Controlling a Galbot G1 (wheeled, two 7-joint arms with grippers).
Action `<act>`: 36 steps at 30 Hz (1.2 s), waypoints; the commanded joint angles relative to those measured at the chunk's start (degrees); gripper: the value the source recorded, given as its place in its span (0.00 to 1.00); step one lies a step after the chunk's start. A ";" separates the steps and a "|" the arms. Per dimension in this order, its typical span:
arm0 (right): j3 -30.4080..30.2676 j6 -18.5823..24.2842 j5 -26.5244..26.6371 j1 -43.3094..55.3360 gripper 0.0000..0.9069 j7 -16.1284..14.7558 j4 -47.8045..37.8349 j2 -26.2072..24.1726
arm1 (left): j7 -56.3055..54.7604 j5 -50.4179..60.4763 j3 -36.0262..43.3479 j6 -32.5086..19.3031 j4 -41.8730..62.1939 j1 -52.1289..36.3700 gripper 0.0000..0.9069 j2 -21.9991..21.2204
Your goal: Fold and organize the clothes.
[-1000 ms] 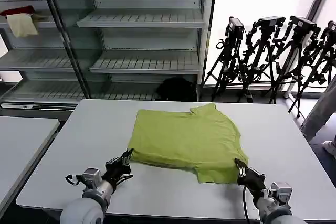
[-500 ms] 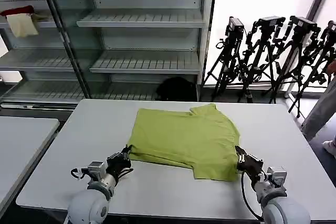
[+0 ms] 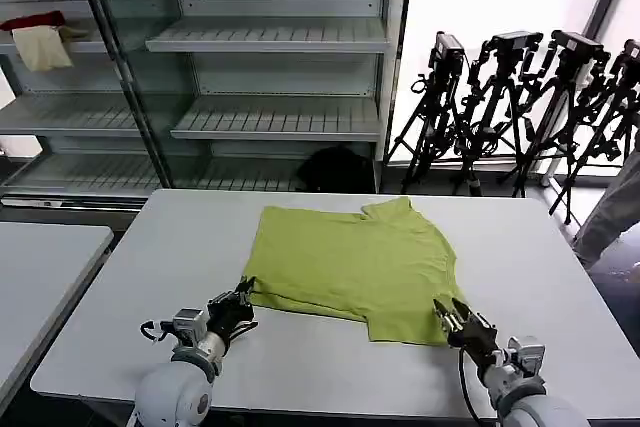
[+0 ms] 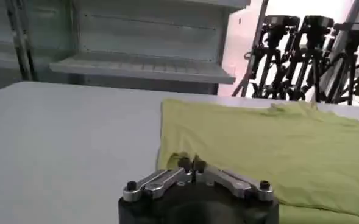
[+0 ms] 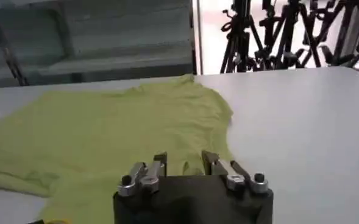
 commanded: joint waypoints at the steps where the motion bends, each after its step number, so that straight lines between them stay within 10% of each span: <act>1: -0.15 0.00 0.78 -1.79 0.00 -0.06 -0.23 -0.20 | 0.12 0.19 0.11 -0.28 0.31 -0.21 0.00 -0.13; 36: 2.82 0.08 2.10 3.57 0.00 2.60 -0.05 0.16 | 1.12 0.03 0.37 -2.44 -0.22 -0.68 0.00 -0.42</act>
